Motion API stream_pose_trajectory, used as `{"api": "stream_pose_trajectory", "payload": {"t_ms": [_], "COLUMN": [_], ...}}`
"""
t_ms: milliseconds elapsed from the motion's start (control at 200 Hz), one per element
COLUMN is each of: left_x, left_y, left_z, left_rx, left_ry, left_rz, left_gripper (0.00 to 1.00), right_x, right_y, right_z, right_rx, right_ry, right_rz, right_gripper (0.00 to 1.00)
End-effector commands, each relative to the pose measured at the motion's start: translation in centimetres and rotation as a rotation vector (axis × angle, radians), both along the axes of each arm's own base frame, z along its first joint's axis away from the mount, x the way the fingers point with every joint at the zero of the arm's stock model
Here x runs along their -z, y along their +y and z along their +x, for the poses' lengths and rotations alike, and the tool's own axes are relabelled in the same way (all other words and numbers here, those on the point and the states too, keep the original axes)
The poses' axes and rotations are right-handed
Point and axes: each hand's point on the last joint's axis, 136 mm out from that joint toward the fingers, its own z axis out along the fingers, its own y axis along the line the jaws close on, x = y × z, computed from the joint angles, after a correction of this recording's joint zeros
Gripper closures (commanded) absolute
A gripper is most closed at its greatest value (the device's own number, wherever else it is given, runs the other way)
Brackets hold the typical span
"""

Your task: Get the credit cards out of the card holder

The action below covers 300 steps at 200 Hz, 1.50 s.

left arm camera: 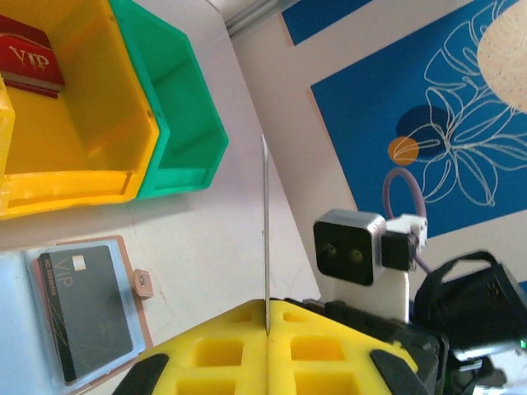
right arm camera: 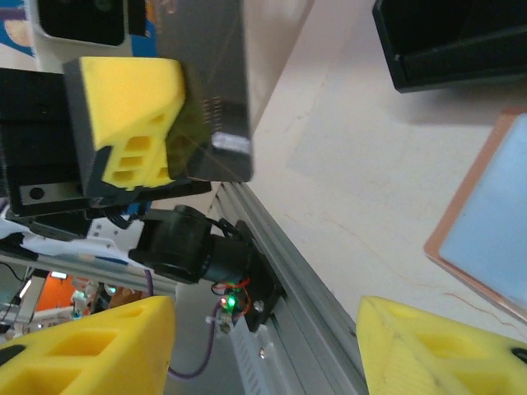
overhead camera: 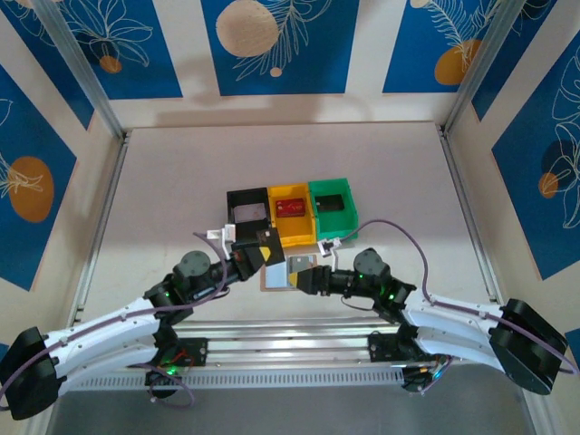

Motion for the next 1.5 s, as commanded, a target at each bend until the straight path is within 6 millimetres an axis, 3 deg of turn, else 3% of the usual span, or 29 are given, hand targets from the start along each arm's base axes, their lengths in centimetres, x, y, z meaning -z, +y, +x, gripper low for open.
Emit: {"api": "stream_pose_trajectory", "payload": {"t_ms": [0,660,1000,1145,1360,1495], "left_x": [-0.8,-0.5,-0.4,-0.6,-0.5,-0.6], "left_y": [0.2,0.2,0.3,0.6,0.6,0.7], "left_z": [0.3,-0.1,-0.1,-0.2,-0.1,-0.1], "left_rx": [-0.031,-0.028,-0.031,-0.036,-0.041,-0.047], "left_ry": [0.008,0.025,0.023,0.019,0.018,0.012], "left_rz": [-0.068,-0.106,-0.116,-0.117,-0.119,-0.124], "left_gripper": [1.0,1.0,1.0,1.0,1.0,1.0], "right_x": [-2.0,-5.9,-6.0,-5.3,-6.8,-6.5], "right_y": [-0.2,2.4,3.5,2.8,4.5,5.2], "right_z": [1.9,3.4,4.1,4.7,3.9,3.7], "right_rx": [0.137,0.2,0.199,0.249,0.154,0.132], "right_ry": [-0.066,-0.109,-0.087,-0.068,-0.086,-0.072], "right_rz": [0.063,0.184,0.195,0.18,0.211,0.229], "right_gripper": [0.38,0.41,0.45,0.46,0.55,0.61]}}
